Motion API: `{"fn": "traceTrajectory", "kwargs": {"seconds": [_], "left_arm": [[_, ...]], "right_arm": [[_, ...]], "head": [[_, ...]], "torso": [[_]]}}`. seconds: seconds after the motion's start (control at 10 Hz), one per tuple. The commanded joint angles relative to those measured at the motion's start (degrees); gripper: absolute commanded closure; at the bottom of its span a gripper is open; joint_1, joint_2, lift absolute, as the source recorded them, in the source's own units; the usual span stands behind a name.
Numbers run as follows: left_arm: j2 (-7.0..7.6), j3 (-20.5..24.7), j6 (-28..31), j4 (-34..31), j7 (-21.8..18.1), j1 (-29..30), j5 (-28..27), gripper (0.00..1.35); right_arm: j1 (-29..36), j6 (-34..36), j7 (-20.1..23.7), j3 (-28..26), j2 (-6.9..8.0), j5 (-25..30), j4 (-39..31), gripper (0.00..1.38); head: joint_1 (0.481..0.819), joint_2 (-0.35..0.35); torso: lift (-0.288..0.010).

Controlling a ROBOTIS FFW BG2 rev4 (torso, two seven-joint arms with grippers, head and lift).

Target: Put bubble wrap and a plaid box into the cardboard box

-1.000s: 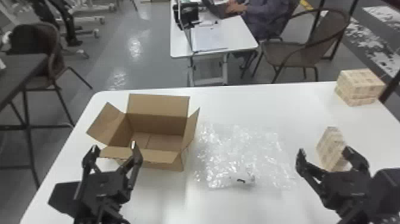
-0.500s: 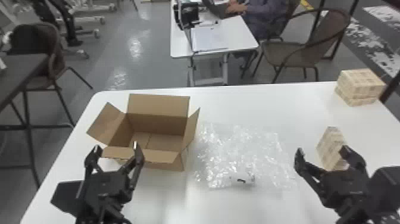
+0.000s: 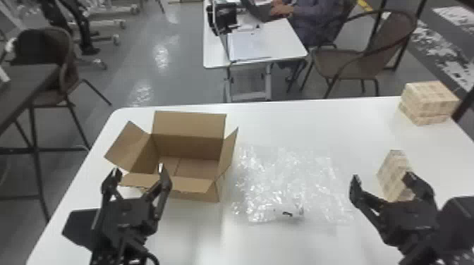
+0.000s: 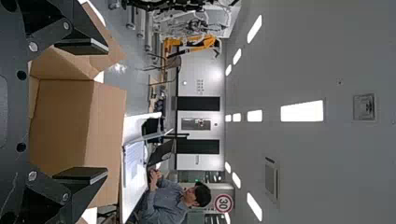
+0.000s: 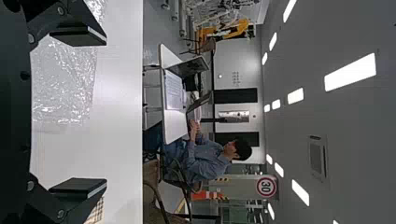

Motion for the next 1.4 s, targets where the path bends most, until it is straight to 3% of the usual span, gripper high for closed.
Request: {"fn": "traceTrajectory", "kwargs": {"seconds": [0.0, 0.1, 0.3, 0.7, 0.8, 1.0, 1.1, 1.3], "left_arm": [[-0.05, 1.51, 4.78, -0.17, -1.71, -2.15, 2.12, 0.36], [-0.22, 3.62, 10.23, -0.26, -3.2, -4.18, 4.76, 0.36], [-0.55, 8.72, 16.56, -2.54, -4.78, -8.13, 4.76, 0.36], [-0.55, 21.99, 42.22, -8.08, -18.76, -17.1, 2.56, 0.36], [-0.55, 24.45, 45.92, -8.08, -20.08, -18.5, 4.23, 0.36], [-0.55, 27.88, 49.87, -8.08, -20.34, -19.73, 8.53, 0.36], [-0.55, 28.85, 50.05, -7.55, -20.34, -19.91, 7.92, 0.36], [-0.55, 30.6, 49.61, -1.05, -20.78, -21.23, 16.88, 0.36]], "right_arm": [[-0.13, 0.0, 0.23, 0.0, 0.0, -0.08, 0.07, 0.22], [-0.13, 0.0, 0.49, 0.0, 0.0, -0.61, 0.42, 0.22], [-0.22, 0.0, 0.66, 0.0, -0.09, -0.7, 0.51, 0.22], [-0.84, 0.0, 1.63, 0.18, -0.18, -0.7, 0.86, 0.22], [-1.19, 0.0, 2.33, 0.26, -0.26, -0.7, 1.03, 0.22], [-1.54, 0.18, 2.6, 0.35, -0.26, -0.7, 1.3, 0.22], [-1.72, 0.18, 2.6, 0.53, -0.18, -0.61, 1.47, 0.22], [-1.72, 0.26, 2.69, 0.62, -0.18, -0.61, 1.47, 0.22]], "head": [[0.695, 0.109], [0.695, 0.112], [0.695, 0.137], [0.695, 0.218], [0.695, 0.24], [0.695, 0.289], [0.695, 0.303], [0.695, 0.325]], "torso": [[-0.107], [-0.107], [-0.107], [-0.107], [-0.107], [-0.107], [-0.107], [-0.107]]}}
